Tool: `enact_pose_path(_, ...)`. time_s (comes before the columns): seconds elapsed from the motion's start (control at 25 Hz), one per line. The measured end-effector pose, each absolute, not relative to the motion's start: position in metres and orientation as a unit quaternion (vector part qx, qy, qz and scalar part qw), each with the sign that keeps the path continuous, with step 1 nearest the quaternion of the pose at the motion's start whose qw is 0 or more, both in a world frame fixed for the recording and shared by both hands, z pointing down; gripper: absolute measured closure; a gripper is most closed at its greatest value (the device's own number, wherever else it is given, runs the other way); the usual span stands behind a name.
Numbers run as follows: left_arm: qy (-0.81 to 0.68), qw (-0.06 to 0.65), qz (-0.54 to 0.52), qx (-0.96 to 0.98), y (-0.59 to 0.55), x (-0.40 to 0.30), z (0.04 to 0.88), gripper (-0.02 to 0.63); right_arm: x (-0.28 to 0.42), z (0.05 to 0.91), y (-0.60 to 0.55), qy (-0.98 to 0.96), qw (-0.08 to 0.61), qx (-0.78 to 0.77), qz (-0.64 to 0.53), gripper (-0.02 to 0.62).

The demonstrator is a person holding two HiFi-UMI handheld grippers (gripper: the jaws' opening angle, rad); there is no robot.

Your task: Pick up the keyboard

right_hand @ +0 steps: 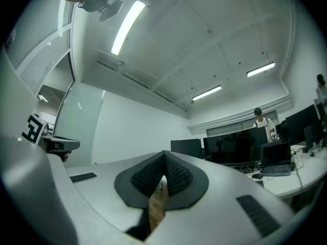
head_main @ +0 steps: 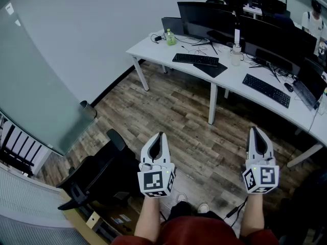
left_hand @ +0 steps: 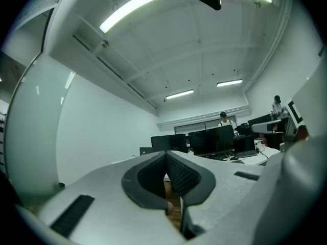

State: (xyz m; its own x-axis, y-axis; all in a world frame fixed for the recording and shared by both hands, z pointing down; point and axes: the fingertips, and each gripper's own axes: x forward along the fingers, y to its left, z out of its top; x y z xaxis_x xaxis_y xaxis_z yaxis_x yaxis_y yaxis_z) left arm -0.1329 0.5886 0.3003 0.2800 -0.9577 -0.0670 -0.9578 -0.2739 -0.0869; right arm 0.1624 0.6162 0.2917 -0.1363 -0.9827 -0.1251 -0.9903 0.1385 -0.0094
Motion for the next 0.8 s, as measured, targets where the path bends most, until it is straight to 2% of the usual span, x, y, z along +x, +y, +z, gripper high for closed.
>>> enact_pose_path(0.4,0.601,0.06,0.007,-0.797,0.621,-0.111,0.293,0.6,0.181,0.29,0.647,0.757,0.062,-0.649,0.045,0.598)
enact_pose_path(0.8,0.608,0.056,-0.007,-0.792,0.604,-0.108,0.303,0.6,0.18,0.304,0.626,0.764,0.046,-0.643,0.042,0.598)
